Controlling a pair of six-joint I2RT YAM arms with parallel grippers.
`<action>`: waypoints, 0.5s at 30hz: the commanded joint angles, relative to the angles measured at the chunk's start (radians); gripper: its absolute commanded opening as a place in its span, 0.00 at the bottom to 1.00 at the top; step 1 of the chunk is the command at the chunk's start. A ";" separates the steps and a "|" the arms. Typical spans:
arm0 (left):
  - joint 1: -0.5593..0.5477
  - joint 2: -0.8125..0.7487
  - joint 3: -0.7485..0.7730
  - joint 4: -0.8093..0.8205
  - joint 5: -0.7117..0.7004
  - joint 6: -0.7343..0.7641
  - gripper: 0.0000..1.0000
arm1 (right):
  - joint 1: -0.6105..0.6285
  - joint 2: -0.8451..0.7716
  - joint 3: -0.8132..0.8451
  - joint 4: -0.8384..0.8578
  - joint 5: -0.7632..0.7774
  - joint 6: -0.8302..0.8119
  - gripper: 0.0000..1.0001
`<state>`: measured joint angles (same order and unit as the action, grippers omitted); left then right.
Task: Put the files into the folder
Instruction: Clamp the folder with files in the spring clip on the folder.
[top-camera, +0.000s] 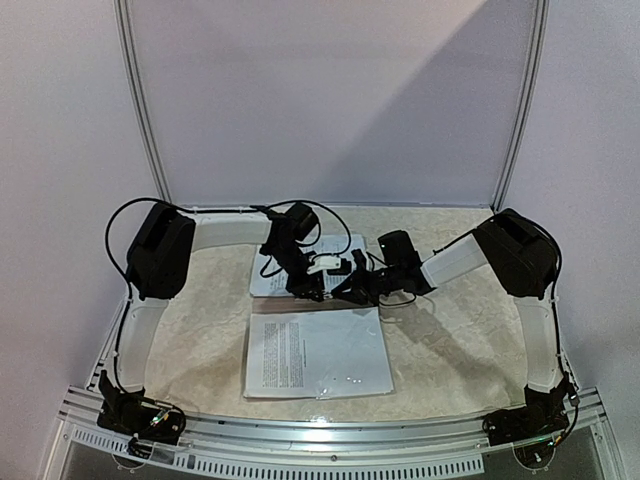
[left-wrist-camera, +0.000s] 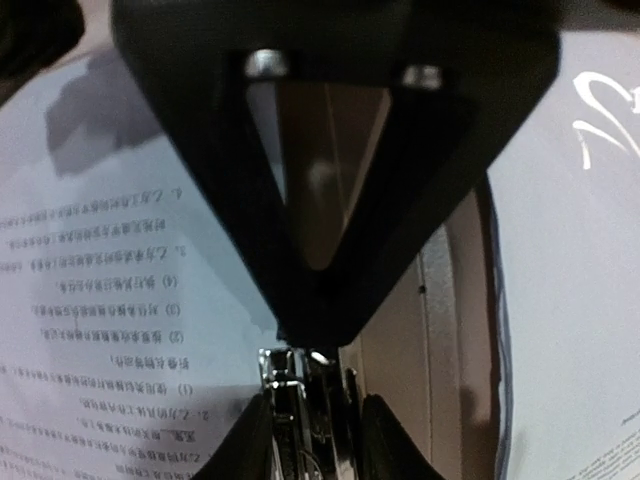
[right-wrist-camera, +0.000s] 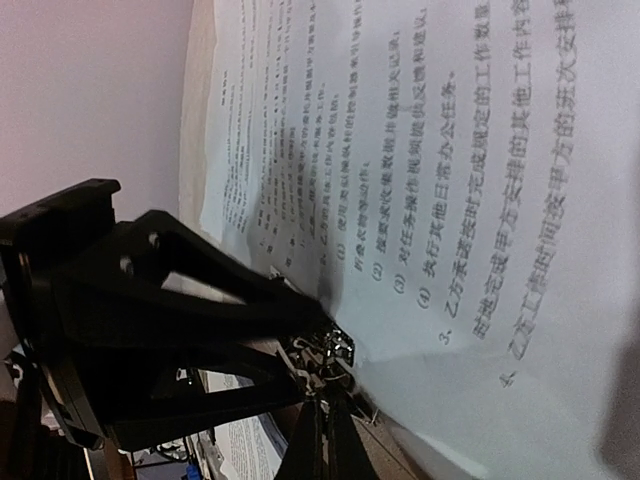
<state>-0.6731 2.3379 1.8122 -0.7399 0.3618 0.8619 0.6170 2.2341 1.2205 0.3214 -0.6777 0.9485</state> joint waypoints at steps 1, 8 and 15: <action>0.003 0.016 -0.048 -0.008 -0.035 -0.014 0.25 | -0.019 0.104 -0.052 -0.321 0.211 -0.030 0.00; -0.023 -0.036 -0.160 -0.021 0.036 0.020 0.14 | -0.002 0.079 -0.070 -0.321 0.198 -0.044 0.00; -0.066 -0.099 -0.289 0.012 0.046 0.020 0.15 | 0.007 0.038 -0.110 -0.309 0.195 -0.040 0.00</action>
<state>-0.6853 2.2330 1.6123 -0.5819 0.3725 0.8738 0.6300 2.2047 1.1980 0.2985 -0.6567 0.9257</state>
